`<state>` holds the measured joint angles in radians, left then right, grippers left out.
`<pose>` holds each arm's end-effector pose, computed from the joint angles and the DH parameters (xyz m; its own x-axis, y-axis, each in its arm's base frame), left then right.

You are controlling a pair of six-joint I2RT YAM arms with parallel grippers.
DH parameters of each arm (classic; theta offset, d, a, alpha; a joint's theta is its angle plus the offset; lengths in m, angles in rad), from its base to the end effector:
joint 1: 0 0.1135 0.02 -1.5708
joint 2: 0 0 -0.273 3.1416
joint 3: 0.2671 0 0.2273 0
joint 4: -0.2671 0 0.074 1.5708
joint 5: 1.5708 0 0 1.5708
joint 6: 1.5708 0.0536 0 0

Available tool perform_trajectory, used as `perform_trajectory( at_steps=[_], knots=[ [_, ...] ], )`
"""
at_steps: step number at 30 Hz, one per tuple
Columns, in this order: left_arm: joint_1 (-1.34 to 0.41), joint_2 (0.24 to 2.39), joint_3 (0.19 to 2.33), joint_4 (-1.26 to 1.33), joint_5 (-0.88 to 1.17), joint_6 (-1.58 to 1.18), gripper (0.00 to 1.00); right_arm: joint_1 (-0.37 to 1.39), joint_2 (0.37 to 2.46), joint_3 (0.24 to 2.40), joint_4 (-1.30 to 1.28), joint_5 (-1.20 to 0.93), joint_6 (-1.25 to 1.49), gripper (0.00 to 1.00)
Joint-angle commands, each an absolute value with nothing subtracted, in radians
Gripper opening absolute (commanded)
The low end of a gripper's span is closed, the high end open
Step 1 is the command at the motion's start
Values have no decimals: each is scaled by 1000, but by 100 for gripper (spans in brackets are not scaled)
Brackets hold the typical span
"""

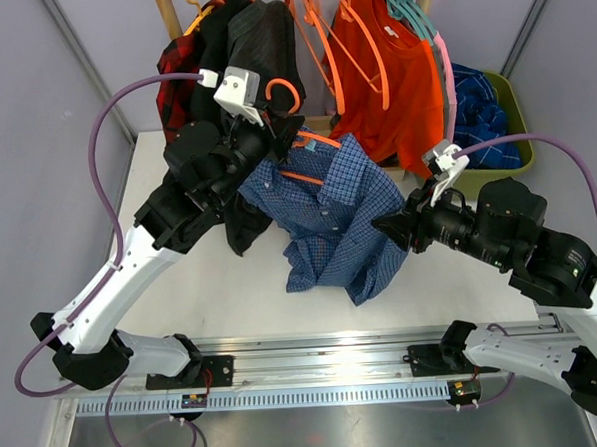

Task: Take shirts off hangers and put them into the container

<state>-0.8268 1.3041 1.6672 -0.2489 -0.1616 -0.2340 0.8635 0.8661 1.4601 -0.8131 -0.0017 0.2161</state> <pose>0.1809 -0.1838 0.5253 -0.0682 -0.2638 -0.9622 0.6190 0.7452 -0.2482 0.0752 0.0881 0.4662 -0.3012 -0.0223 -0.9533 -0.7132 0.6689 0.2097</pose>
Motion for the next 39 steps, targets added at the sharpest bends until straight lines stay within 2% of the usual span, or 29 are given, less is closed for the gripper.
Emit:
perform_trajectory(
  at_steps=[1, 2, 3, 4, 11, 24, 34, 39],
  knots=[
    [-813, 1273, 1712, -187, -236, -206, 0, 870, 865, 1457, -825, 29, 218, 31],
    [-811, 1270, 1712, -190, -239, -199, 0, 870, 865, 1459, -831, 34, 216, 22],
    [-810, 1266, 1713, -195, -241, -198, 0, 870, 865, 1460, -833, 46, 216, 5],
    [-807, 1264, 1713, -202, -244, -196, 0, 870, 862, 1465, -838, 57, 216, 0],
    [-795, 1218, 1690, -204, -314, -164, 0, 870, 833, 1494, -902, 144, 193, 0],
    [-793, 1146, 1620, -114, -580, -80, 0, 870, 726, 1508, -905, 466, 184, 0],
    [-792, 1108, 1579, -106, -558, -103, 0, 870, 716, 1474, -857, 537, 179, 0],
    [-793, 1043, 1526, -75, -564, -126, 0, 870, 744, 1466, -879, 669, 184, 0]
  ],
)
